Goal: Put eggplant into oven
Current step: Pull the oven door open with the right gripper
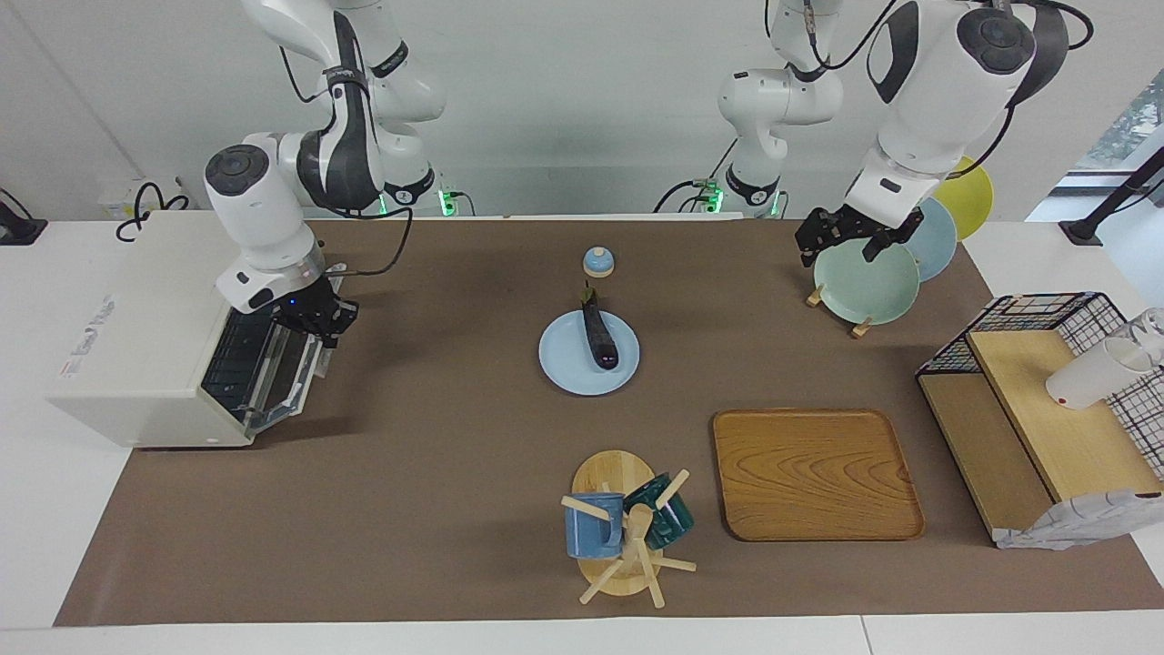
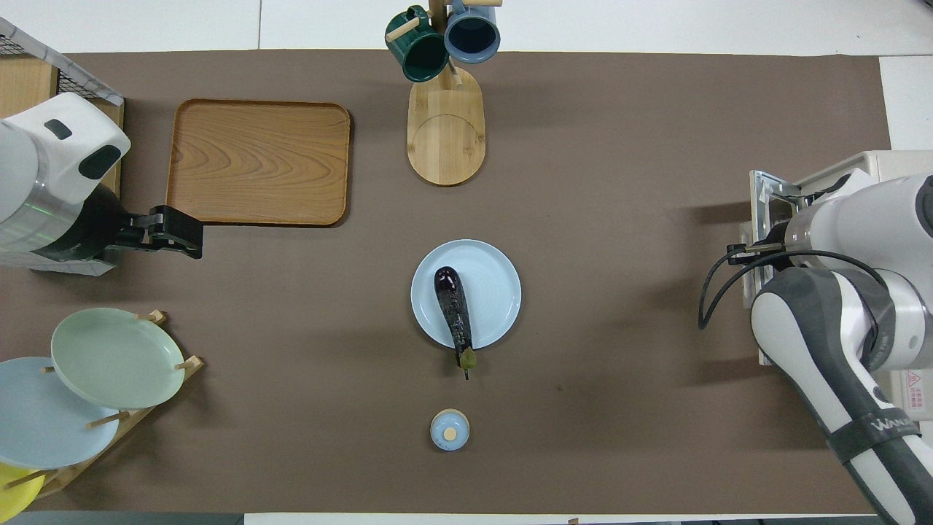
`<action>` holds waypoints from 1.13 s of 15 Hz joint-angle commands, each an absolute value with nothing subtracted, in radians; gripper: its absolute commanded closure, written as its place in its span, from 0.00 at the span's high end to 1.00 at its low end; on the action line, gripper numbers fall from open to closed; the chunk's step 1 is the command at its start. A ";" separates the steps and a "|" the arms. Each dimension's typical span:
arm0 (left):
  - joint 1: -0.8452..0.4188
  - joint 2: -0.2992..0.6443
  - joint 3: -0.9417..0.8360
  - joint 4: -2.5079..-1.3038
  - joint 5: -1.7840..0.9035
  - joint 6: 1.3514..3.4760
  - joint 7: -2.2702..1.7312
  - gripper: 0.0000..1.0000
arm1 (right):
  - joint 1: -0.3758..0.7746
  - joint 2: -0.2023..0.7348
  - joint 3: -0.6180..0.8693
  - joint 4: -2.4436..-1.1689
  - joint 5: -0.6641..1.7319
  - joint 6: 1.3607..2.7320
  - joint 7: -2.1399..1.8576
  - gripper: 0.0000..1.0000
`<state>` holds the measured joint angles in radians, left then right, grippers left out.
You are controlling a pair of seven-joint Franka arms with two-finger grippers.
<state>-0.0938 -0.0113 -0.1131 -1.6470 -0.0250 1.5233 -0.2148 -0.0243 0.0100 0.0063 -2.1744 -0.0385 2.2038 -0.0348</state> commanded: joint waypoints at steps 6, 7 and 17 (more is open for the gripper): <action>-0.063 0.025 -0.129 -1.594 -0.012 1.506 -0.198 1.00 | -0.061 0.156 -0.020 -2.189 -0.080 2.436 -0.049 0.00; -0.063 0.026 -0.129 -1.594 -0.014 1.515 -0.198 1.00 | -0.066 0.179 -0.020 -2.189 -0.080 2.448 -0.051 0.00; -0.064 0.009 -0.127 -1.612 -0.021 1.509 -0.198 1.00 | 0.078 0.204 -0.017 -2.155 -0.078 2.427 0.181 0.00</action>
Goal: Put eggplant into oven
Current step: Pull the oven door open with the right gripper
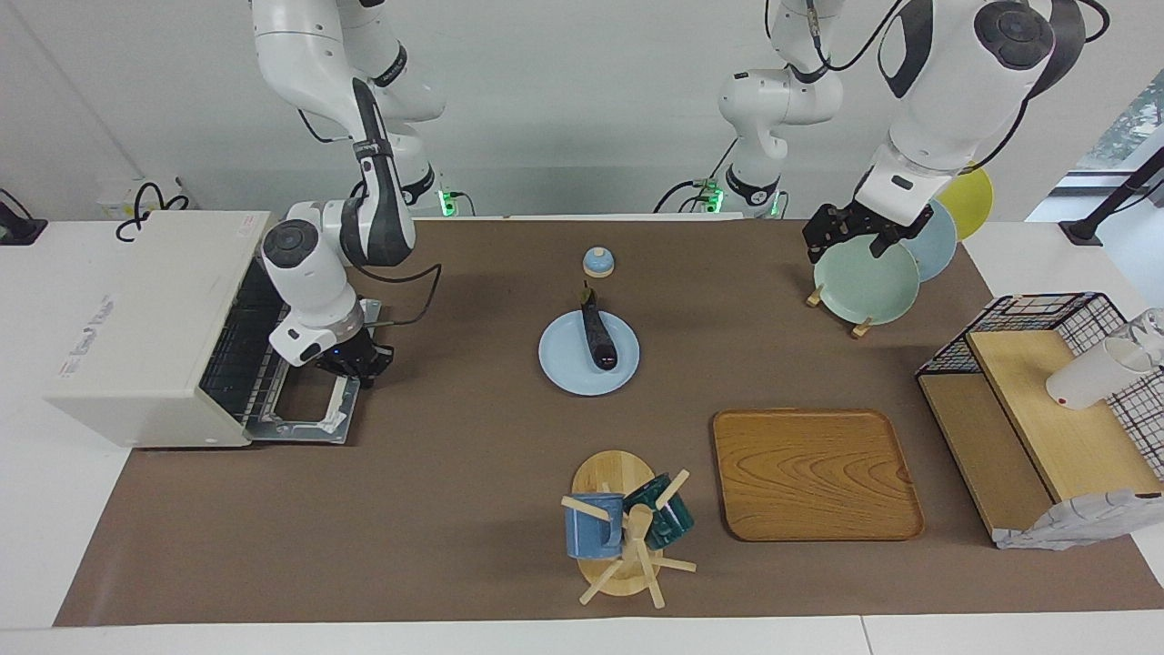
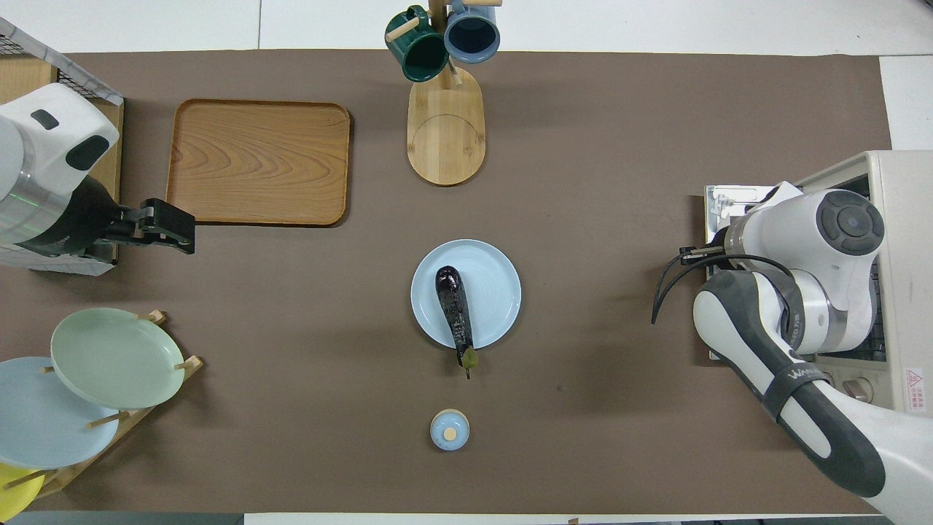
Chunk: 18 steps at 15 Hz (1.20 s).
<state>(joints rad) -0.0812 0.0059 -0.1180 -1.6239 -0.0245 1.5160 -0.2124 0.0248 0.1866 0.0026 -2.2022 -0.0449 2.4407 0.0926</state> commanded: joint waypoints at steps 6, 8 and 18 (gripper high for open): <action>-0.051 0.006 -0.132 -1.614 -0.012 1.525 -0.196 1.00 | 0.164 0.179 0.028 -2.082 -0.072 2.303 0.235 0.01; -0.038 0.000 -0.140 -1.626 -0.012 1.529 -0.169 1.00 | 0.224 0.192 0.029 -2.007 -0.071 2.228 0.236 0.29; -0.037 0.005 -0.147 -1.601 -0.038 1.520 -0.178 1.00 | 0.584 0.357 0.028 -1.666 0.012 2.108 0.688 0.47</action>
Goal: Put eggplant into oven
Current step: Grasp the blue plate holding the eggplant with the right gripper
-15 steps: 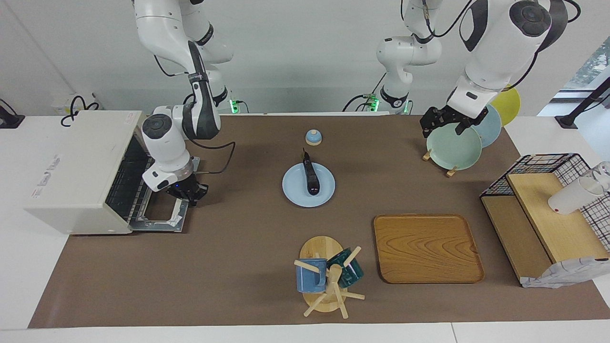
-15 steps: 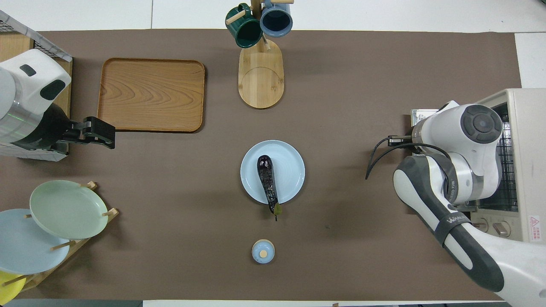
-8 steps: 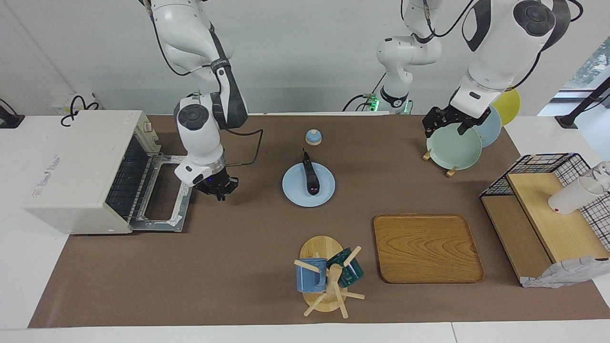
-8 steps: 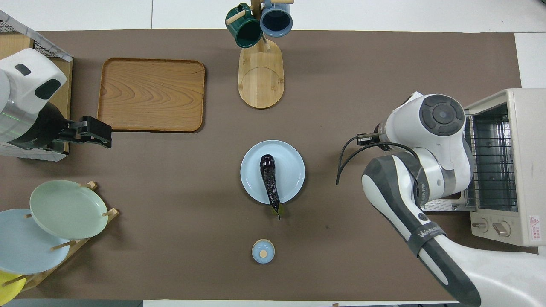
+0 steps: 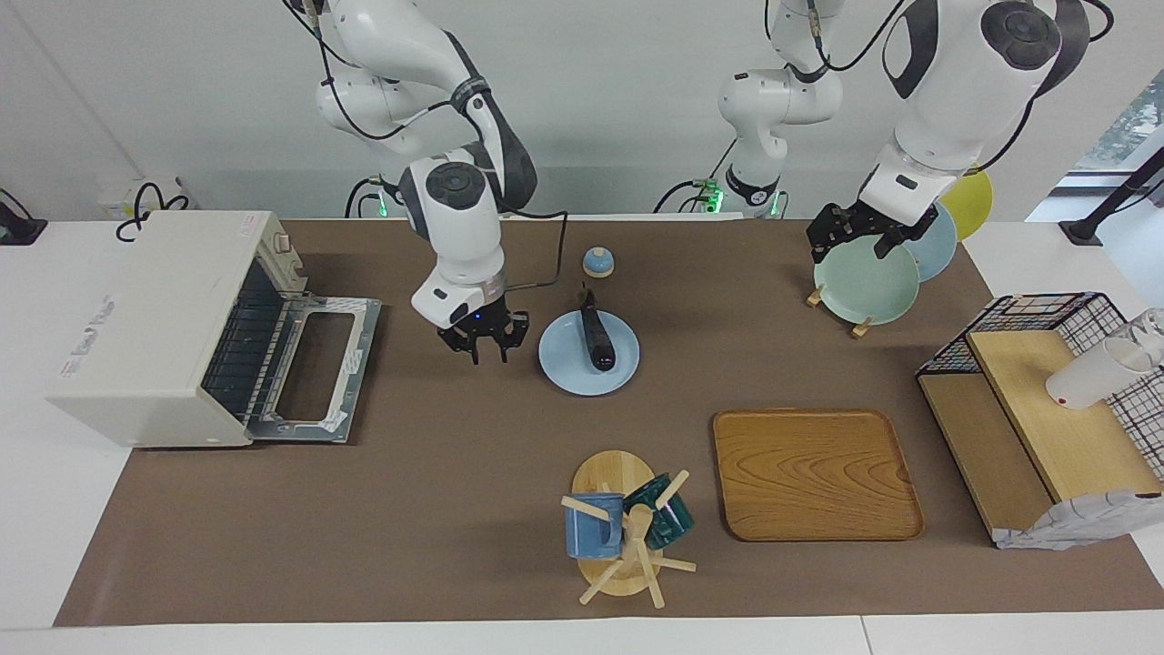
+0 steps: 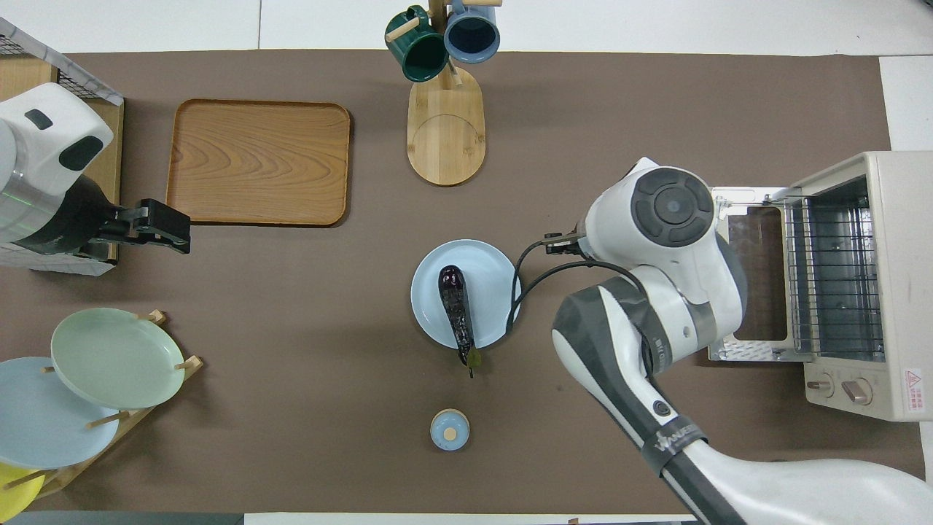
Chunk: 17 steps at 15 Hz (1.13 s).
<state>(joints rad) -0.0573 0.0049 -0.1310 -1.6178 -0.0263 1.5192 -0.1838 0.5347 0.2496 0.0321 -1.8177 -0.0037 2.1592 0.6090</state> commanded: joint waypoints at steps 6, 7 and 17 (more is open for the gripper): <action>-0.034 0.000 -0.146 -1.611 -0.040 1.540 -0.178 1.00 | 0.723 0.474 0.028 -1.641 -0.018 2.238 0.799 0.46; -0.034 0.000 -0.146 -1.611 -0.040 1.540 -0.176 1.00 | 0.735 0.474 0.028 -1.658 -0.028 2.241 0.799 0.46; -0.025 0.000 -0.146 -1.611 -0.040 1.536 -0.176 1.00 | 0.755 0.445 0.029 -1.815 -0.032 2.402 0.788 0.43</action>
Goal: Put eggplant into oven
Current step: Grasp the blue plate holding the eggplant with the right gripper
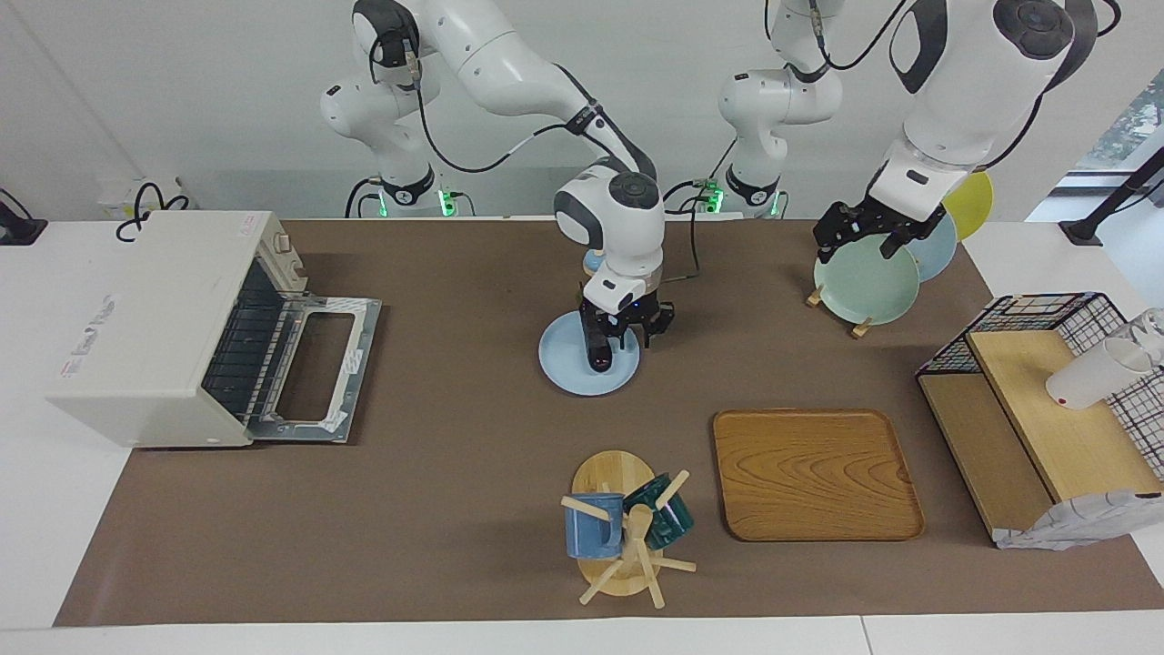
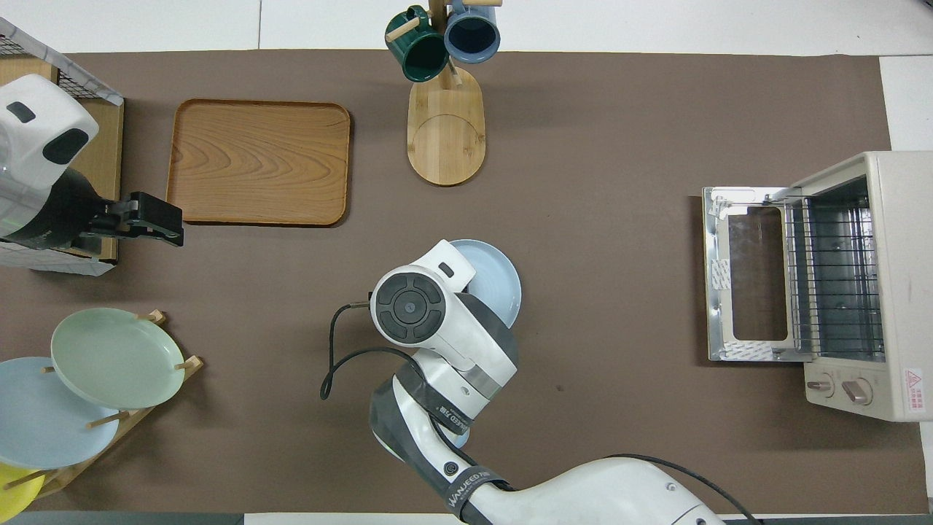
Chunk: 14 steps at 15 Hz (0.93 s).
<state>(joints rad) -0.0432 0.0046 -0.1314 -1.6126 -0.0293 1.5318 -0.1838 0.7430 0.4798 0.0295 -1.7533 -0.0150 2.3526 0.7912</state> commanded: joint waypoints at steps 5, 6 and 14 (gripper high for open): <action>-0.032 -0.011 -0.146 -1.615 -0.038 1.525 -0.176 1.00 | 0.755 0.442 0.029 -1.828 -0.032 2.408 0.787 0.42; -0.031 -0.012 -0.146 -1.615 -0.038 1.525 -0.176 1.00 | 0.753 0.440 0.028 -1.836 -0.032 2.410 0.785 0.42; -0.021 -0.014 -0.144 -1.617 -0.038 1.534 -0.173 1.00 | 0.753 0.439 0.028 -1.850 -0.034 2.433 0.785 0.29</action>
